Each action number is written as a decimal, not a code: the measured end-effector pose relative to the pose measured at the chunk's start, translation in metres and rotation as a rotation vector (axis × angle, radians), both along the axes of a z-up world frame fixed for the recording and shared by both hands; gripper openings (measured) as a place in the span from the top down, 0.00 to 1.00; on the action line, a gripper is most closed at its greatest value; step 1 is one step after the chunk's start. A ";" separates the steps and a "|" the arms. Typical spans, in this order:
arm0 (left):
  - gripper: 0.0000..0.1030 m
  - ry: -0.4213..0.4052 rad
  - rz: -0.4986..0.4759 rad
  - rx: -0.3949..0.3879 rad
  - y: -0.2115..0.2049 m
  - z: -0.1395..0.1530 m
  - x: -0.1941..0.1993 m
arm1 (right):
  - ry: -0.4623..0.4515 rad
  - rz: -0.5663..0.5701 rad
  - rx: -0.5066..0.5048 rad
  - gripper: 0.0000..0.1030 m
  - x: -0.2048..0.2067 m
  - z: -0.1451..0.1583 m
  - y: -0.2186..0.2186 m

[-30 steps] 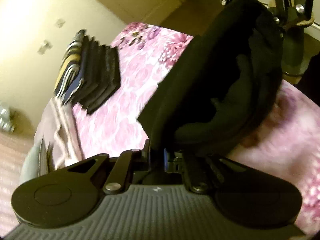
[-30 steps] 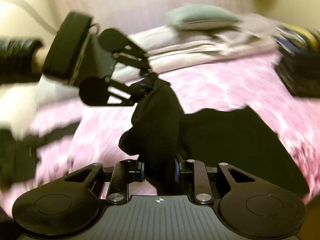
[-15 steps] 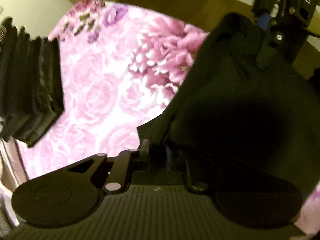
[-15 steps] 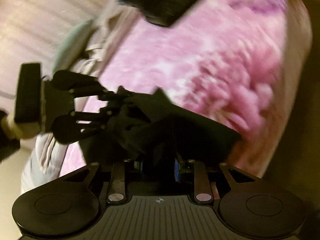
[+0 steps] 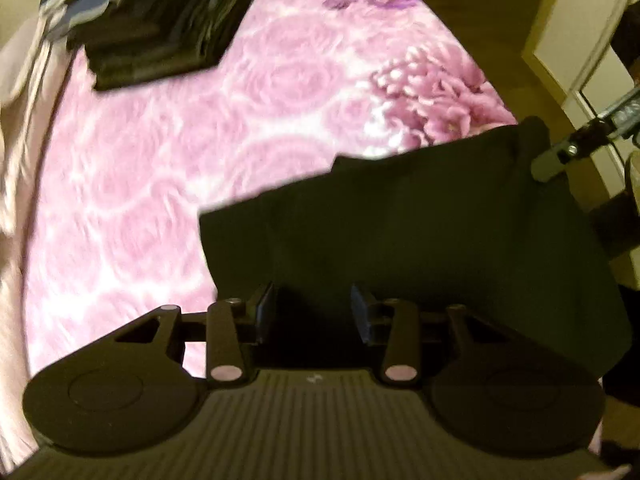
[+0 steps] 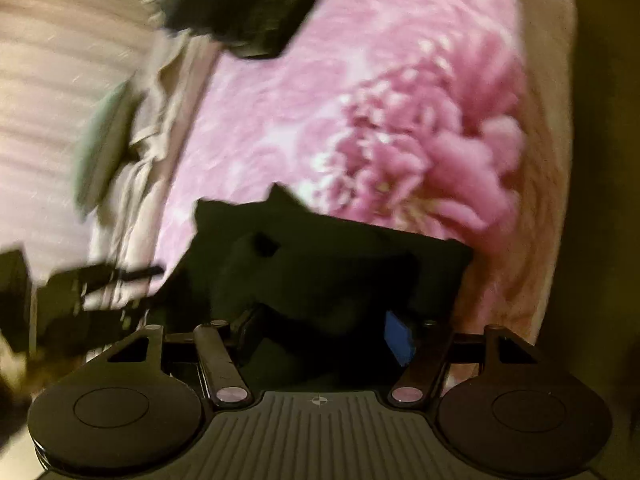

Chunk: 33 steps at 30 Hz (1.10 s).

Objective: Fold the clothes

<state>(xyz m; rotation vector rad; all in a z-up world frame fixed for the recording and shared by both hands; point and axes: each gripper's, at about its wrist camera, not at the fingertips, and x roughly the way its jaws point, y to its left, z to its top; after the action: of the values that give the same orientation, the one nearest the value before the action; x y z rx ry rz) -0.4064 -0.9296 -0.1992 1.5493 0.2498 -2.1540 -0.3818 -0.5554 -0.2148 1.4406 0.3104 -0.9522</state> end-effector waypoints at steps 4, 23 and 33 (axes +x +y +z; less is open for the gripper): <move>0.65 0.024 -0.010 0.018 0.010 -0.008 -0.008 | 0.016 -0.022 -0.012 0.83 -0.010 0.015 0.006; 0.66 0.135 0.134 0.075 -0.028 -0.049 -0.037 | 0.105 -0.078 -0.008 0.83 -0.021 0.008 0.014; 0.62 0.146 0.163 0.081 -0.052 -0.063 -0.056 | 0.106 -0.048 0.015 0.83 -0.028 -0.001 0.004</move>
<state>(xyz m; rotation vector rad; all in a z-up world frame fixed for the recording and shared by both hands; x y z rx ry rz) -0.4621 -0.9814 -0.2618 1.3643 0.4996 -2.1530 -0.4094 -0.5515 -0.2154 1.4191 0.3633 -1.0696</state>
